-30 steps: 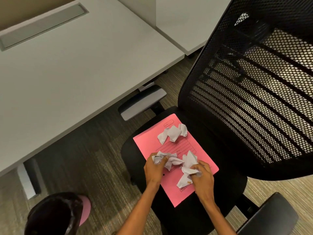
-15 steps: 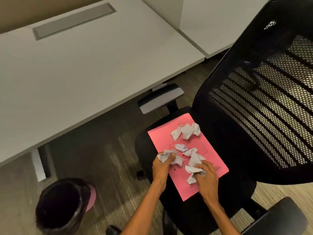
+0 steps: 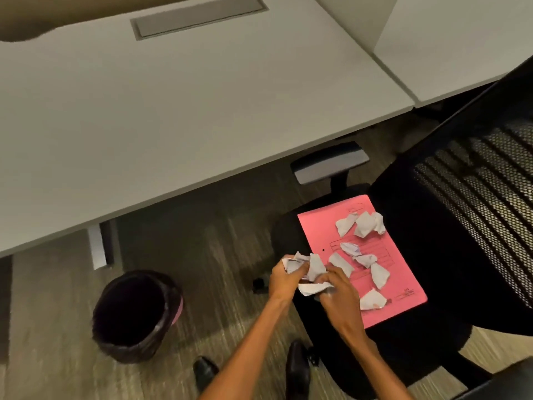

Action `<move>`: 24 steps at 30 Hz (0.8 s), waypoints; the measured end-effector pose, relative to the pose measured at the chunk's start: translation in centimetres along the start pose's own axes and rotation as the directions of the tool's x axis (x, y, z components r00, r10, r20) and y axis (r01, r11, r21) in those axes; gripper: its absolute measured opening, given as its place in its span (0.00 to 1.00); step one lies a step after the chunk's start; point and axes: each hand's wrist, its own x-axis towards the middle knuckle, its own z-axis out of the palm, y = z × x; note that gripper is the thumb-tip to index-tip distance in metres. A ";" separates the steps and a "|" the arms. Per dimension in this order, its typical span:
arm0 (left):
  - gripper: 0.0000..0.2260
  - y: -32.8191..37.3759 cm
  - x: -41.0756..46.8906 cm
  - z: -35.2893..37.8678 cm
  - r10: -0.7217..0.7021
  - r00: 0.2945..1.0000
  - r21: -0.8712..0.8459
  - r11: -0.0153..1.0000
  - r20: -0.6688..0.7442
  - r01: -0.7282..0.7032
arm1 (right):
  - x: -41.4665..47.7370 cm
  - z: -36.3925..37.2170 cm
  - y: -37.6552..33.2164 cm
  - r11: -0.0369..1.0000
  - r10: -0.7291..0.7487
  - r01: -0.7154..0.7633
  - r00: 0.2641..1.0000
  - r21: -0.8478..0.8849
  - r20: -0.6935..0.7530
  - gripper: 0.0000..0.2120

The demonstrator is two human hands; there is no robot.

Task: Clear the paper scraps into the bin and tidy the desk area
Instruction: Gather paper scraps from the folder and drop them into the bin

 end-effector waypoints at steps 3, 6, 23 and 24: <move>0.07 0.1 0.0 -3.6 -0.017 0.999 -0.051 0.999 -0.050 0.014 | -0.1 1.9 -2.5 0.996 -0.089 0.090 0.995 -0.004 0.052 0.11; 0.06 0.7 0.0 -7.3 -0.033 0.993 -0.145 0.989 -0.113 0.017 | 0.0 4.4 -5.0 0.985 -0.170 0.170 0.981 0.006 0.094 0.10; 0.15 -10.0 -2.2 -41.2 -0.365 0.782 -0.557 0.830 -0.505 0.027 | -4.1 36.2 -16.9 0.873 -0.287 0.470 0.715 -0.134 0.637 0.05; 0.15 -10.7 -1.9 -42.6 -0.390 0.768 -0.584 0.811 -0.508 0.026 | -4.1 38.1 -17.3 0.871 -0.270 0.469 0.706 -0.146 0.655 0.05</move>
